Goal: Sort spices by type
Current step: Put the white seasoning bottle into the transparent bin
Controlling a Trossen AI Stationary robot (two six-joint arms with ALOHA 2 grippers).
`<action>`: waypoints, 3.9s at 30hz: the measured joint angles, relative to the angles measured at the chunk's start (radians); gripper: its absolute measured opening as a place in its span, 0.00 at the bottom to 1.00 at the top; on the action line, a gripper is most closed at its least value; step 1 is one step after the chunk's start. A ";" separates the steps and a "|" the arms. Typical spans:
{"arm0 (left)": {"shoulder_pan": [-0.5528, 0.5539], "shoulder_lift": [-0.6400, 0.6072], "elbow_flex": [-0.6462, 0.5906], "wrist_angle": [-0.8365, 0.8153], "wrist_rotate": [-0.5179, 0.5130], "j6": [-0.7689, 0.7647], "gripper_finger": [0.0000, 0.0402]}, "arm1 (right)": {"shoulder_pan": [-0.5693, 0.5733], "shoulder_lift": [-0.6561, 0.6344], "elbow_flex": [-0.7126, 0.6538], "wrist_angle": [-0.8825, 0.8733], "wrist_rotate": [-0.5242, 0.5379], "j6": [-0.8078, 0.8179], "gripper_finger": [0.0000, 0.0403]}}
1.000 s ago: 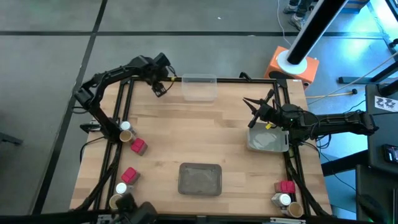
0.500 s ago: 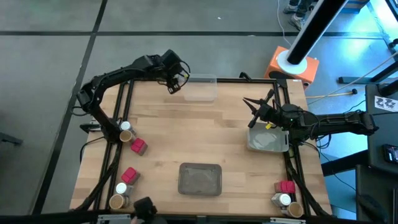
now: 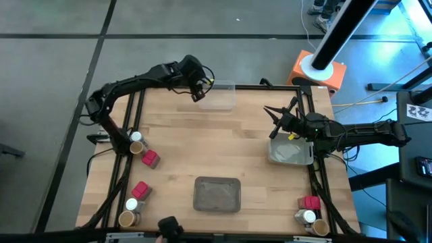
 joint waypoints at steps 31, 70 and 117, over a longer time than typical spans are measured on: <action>-0.004 0.078 0.164 0.013 0.002 -0.077 0.49 | 0.000 0.000 0.000 0.018 0.000 -0.003 0.08; 0.001 0.517 0.442 -0.117 0.107 0.066 0.49 | 0.000 0.000 0.000 0.016 0.000 -0.025 0.08; 0.031 0.581 0.442 -0.067 0.197 0.050 0.49 | 0.000 0.000 0.000 0.007 0.000 -0.025 0.08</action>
